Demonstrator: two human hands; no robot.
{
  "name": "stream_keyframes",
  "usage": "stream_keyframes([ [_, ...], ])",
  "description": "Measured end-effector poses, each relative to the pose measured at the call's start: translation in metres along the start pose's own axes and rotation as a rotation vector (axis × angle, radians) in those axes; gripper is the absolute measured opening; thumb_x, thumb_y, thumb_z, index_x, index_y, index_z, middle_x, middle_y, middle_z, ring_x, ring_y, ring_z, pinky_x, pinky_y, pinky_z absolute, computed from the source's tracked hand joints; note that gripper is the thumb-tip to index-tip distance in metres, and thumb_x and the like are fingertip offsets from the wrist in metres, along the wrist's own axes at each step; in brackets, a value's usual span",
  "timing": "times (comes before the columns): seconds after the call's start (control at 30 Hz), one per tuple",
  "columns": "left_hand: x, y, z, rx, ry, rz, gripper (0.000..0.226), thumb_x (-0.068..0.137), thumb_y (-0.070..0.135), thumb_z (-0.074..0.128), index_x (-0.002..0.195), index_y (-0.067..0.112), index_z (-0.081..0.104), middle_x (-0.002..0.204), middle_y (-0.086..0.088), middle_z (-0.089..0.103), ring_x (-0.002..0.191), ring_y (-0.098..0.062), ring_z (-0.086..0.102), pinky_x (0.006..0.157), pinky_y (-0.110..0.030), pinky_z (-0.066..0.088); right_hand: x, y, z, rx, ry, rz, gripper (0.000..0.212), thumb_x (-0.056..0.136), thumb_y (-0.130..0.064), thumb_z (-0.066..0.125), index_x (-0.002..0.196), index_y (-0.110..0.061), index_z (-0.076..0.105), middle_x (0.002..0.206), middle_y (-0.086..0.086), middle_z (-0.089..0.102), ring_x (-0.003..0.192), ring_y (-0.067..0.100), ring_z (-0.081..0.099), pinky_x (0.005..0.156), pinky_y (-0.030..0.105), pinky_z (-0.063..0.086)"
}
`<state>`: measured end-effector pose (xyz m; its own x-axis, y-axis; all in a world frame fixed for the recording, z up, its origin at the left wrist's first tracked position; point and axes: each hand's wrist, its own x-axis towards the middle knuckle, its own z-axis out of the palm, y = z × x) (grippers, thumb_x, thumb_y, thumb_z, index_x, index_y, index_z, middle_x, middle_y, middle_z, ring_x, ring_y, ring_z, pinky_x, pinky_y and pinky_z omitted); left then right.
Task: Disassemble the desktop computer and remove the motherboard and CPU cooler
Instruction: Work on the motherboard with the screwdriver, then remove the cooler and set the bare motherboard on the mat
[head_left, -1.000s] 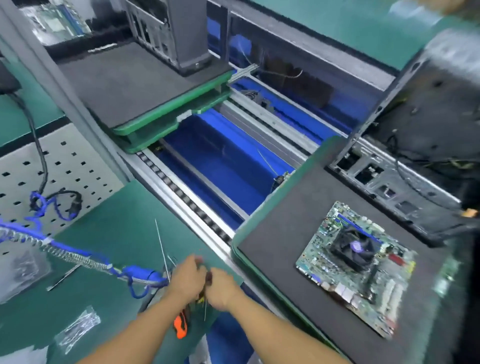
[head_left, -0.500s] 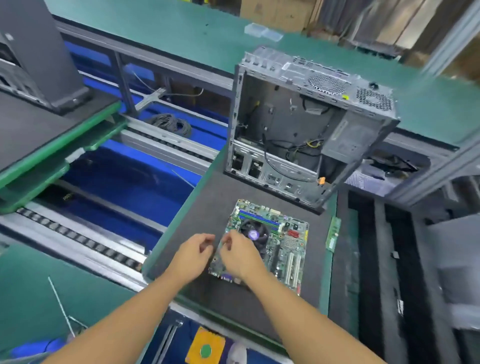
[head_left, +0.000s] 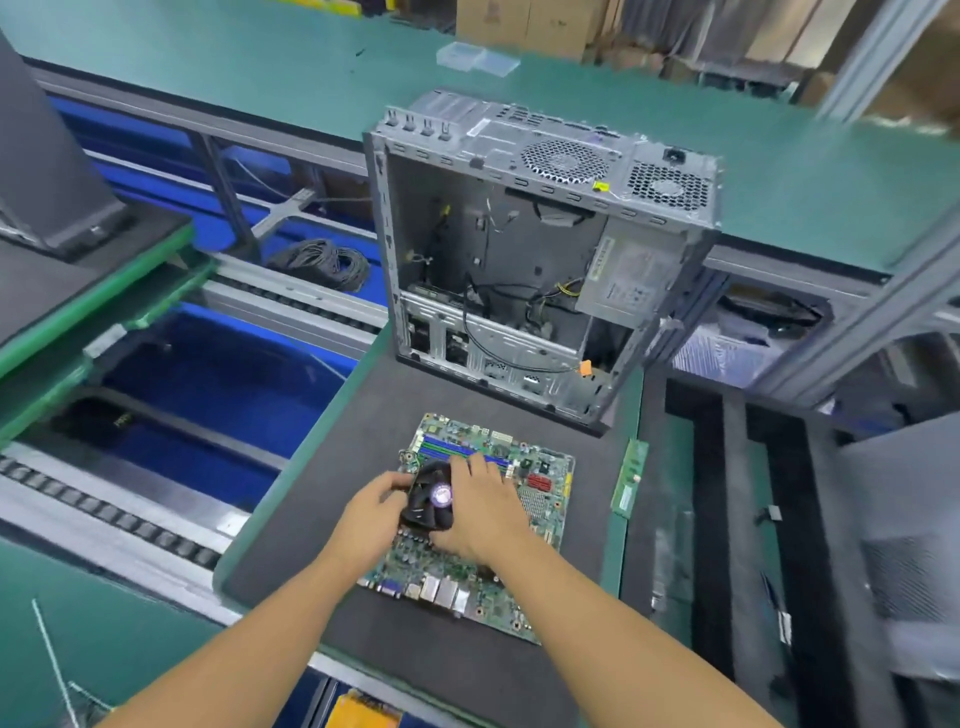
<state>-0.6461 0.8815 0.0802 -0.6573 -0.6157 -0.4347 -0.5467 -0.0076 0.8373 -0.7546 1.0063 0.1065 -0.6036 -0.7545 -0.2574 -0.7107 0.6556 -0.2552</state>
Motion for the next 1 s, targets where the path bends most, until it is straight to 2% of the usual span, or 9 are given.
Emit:
stream_keyframes([
  [0.1,-0.003,0.012,-0.001,-0.106,-0.003,0.018,0.029,0.094,0.015,0.048,0.089,0.034,0.07,0.084,0.007,0.071,0.073,-0.013,0.06,0.065,-0.031,0.046,-0.002,0.0,-0.006,0.038,0.04,-0.005,0.087,0.067,-0.05,0.078,0.135,-0.014,0.038,0.127,0.007,0.044,0.118,0.028,0.043,0.098,0.042,0.044],
  [0.27,0.001,0.046,0.011,-0.218,-0.075,0.115,0.025,0.101,0.022,0.046,0.104,0.031,0.07,0.109,0.007,0.071,0.102,-0.012,0.064,0.091,-0.036,0.05,-0.016,0.014,-0.031,0.338,0.129,0.166,0.087,0.062,-0.058,0.075,0.131,-0.017,0.04,0.125,0.001,0.045,0.117,0.024,0.043,0.098,0.04,0.045],
  [0.5,-0.002,0.087,0.096,-0.343,-0.465,-0.018,0.017,0.101,0.018,0.052,0.115,0.008,0.056,0.105,-0.014,0.062,0.088,-0.025,0.062,0.072,-0.039,0.057,-0.066,0.069,-0.05,0.751,0.272,0.607,0.072,0.058,-0.051,0.075,0.113,-0.02,0.041,0.114,-0.001,0.052,0.106,0.022,0.054,0.088,0.044,0.052],
  [0.63,-0.021,0.097,0.156,-0.394,-0.619,-0.064,0.03,0.1,0.019,0.057,0.128,0.01,0.053,0.122,-0.016,0.064,0.099,-0.028,0.061,0.074,-0.038,0.052,-0.114,0.106,-0.048,0.833,0.392,0.762,0.067,0.055,-0.054,0.076,0.105,-0.03,0.037,0.114,-0.004,0.053,0.1,0.015,0.058,0.084,0.032,0.053],
  [0.7,-0.032,0.097,0.187,-0.364,-0.676,-0.066,0.029,0.099,0.021,0.058,0.126,0.012,0.055,0.124,-0.012,0.065,0.102,-0.022,0.063,0.067,-0.029,0.053,-0.139,0.124,-0.045,0.869,0.446,0.804,0.066,0.058,-0.052,0.077,0.107,-0.034,0.037,0.117,-0.005,0.053,0.095,0.008,0.061,0.077,0.021,0.053],
  [0.8,-0.049,0.095,0.224,-0.317,-0.784,-0.071,0.036,0.094,0.025,0.063,0.128,0.016,0.056,0.125,-0.007,0.064,0.105,-0.017,0.064,0.065,-0.024,0.055,-0.171,0.148,-0.038,0.841,0.465,0.887,0.085,0.058,-0.054,0.075,0.129,-0.027,0.038,0.127,-0.005,0.047,0.114,0.016,0.054,0.096,0.036,0.05],
  [0.87,-0.057,0.093,0.242,-0.274,-0.854,-0.069,0.054,0.087,0.035,0.068,0.136,0.023,0.049,0.126,0.002,0.063,0.112,-0.013,0.061,0.078,-0.029,0.056,-0.188,0.163,-0.034,0.839,0.479,0.943,0.091,0.055,-0.055,0.074,0.132,-0.024,0.037,0.127,-0.004,0.046,0.116,0.017,0.053,0.099,0.041,0.048],
  [0.93,-0.062,0.091,0.257,-0.092,-0.893,0.023,0.055,0.092,0.039,0.065,0.141,0.032,0.041,0.124,0.011,0.06,0.108,-0.001,0.059,0.093,-0.026,0.049,-0.203,0.179,-0.033,0.883,0.507,0.99,0.089,0.053,-0.051,0.074,0.129,-0.024,0.038,0.124,-0.005,0.049,0.11,0.014,0.057,0.094,0.037,0.051],
  [1.0,-0.064,0.088,0.268,0.124,-0.902,0.163,0.043,0.1,0.033,0.056,0.141,0.03,0.04,0.128,0.009,0.059,0.102,0.006,0.056,0.084,-0.009,0.044,-0.217,0.195,-0.035,0.897,0.53,1.039,0.08,0.053,-0.048,0.075,0.121,-0.026,0.04,0.119,-0.006,0.052,0.101,0.01,0.059,0.085,0.03,0.051],
])
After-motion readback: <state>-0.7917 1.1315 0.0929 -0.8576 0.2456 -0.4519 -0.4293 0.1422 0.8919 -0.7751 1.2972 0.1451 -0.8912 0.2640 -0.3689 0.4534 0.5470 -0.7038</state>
